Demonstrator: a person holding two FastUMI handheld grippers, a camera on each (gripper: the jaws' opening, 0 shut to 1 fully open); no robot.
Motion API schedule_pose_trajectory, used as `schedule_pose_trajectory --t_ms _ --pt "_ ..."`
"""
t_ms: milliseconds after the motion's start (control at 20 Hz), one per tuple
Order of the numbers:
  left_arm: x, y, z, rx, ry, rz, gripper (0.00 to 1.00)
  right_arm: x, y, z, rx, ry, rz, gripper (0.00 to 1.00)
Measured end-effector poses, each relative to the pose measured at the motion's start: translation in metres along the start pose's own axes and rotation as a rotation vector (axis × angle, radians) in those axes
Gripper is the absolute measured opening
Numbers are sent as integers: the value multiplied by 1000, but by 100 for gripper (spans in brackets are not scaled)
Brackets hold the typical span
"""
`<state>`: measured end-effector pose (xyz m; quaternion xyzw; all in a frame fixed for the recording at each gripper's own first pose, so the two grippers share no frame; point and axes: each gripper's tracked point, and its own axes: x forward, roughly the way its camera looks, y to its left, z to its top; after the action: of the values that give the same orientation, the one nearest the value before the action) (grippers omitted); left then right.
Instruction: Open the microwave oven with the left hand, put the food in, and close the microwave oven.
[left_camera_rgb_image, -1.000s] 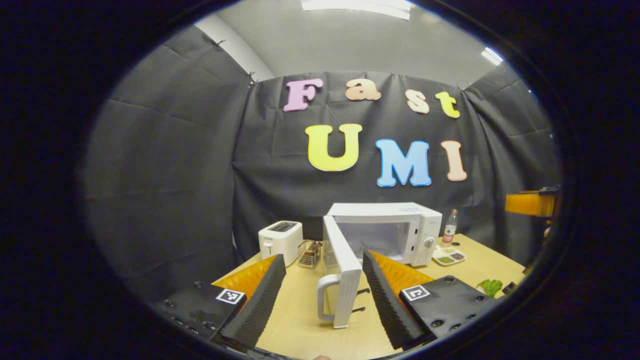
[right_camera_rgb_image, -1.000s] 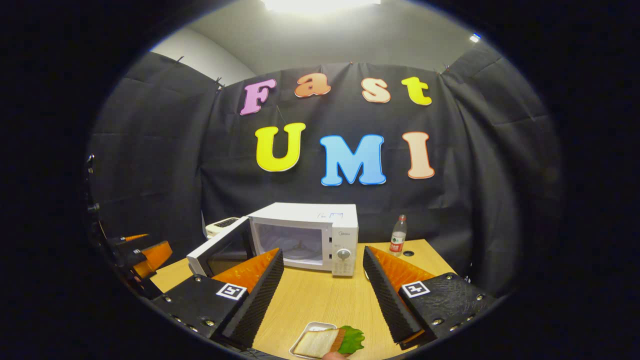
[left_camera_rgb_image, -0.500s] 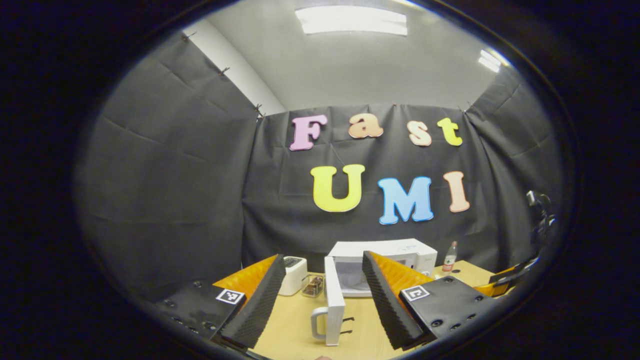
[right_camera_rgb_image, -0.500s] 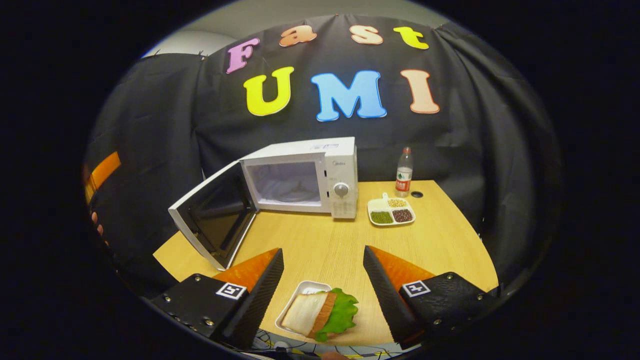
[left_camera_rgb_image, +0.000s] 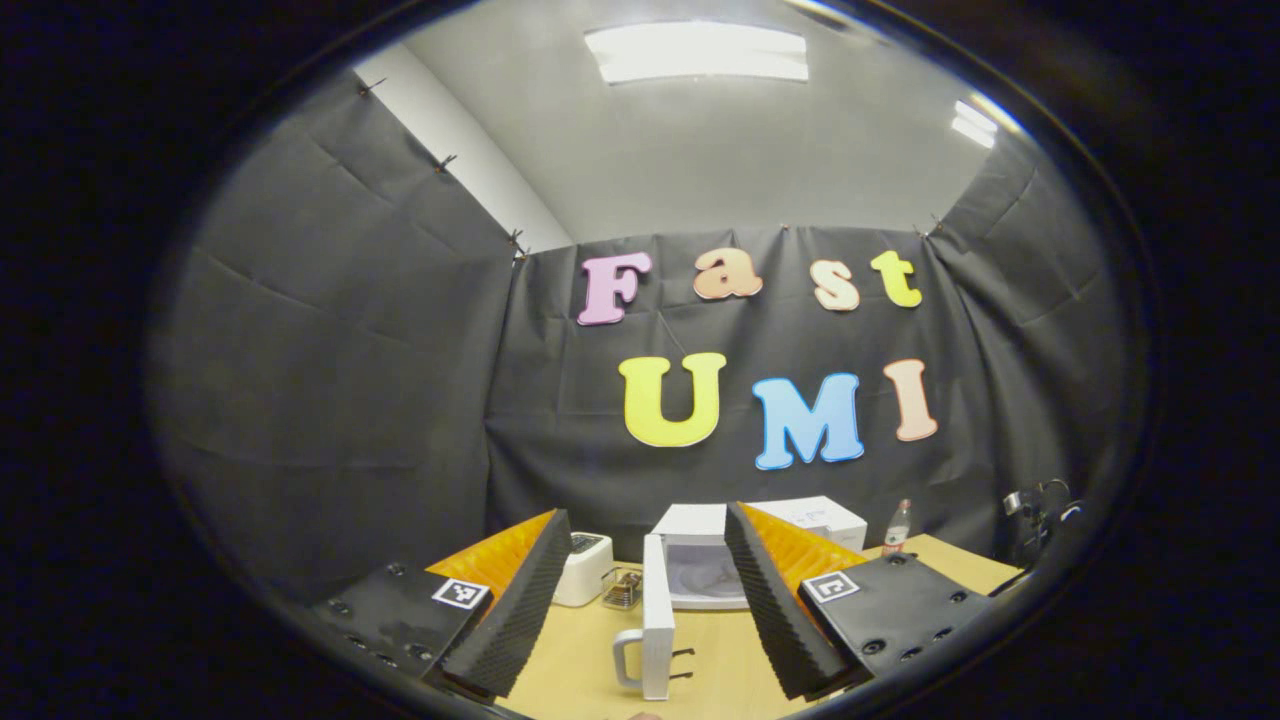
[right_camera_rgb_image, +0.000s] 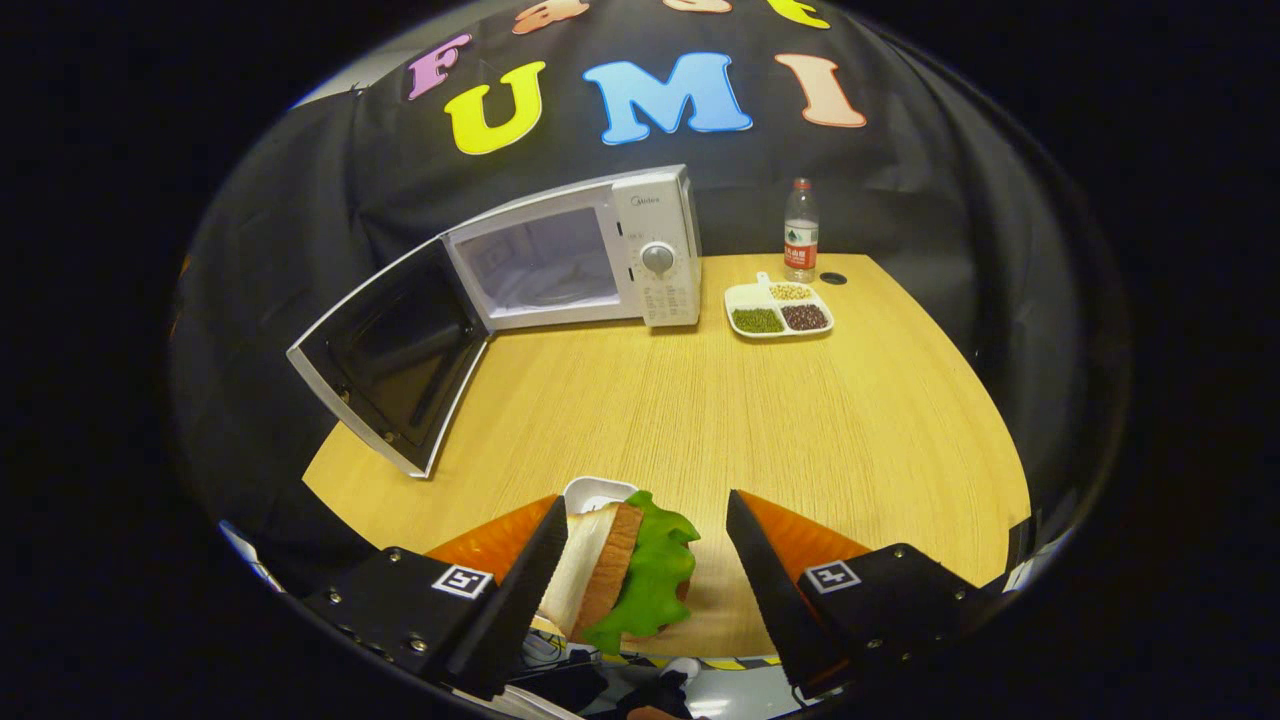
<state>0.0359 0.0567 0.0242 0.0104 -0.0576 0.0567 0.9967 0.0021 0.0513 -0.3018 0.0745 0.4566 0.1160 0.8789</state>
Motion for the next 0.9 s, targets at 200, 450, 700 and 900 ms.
schedule_pose_trajectory --t_ms 200,450,700,900 --pt "-2 -5 -2 22 5 11 100 7 7 -24 68 91 52 98" --pt "-10 -8 -5 24 18 44 100 10 24 -53 182 235 158 83" --pt "-19 -11 1 46 -1 82 100 3 28 -57 257 315 227 51" --pt "-30 -9 3 50 -12 117 100 1 32 -49 248 300 268 30"
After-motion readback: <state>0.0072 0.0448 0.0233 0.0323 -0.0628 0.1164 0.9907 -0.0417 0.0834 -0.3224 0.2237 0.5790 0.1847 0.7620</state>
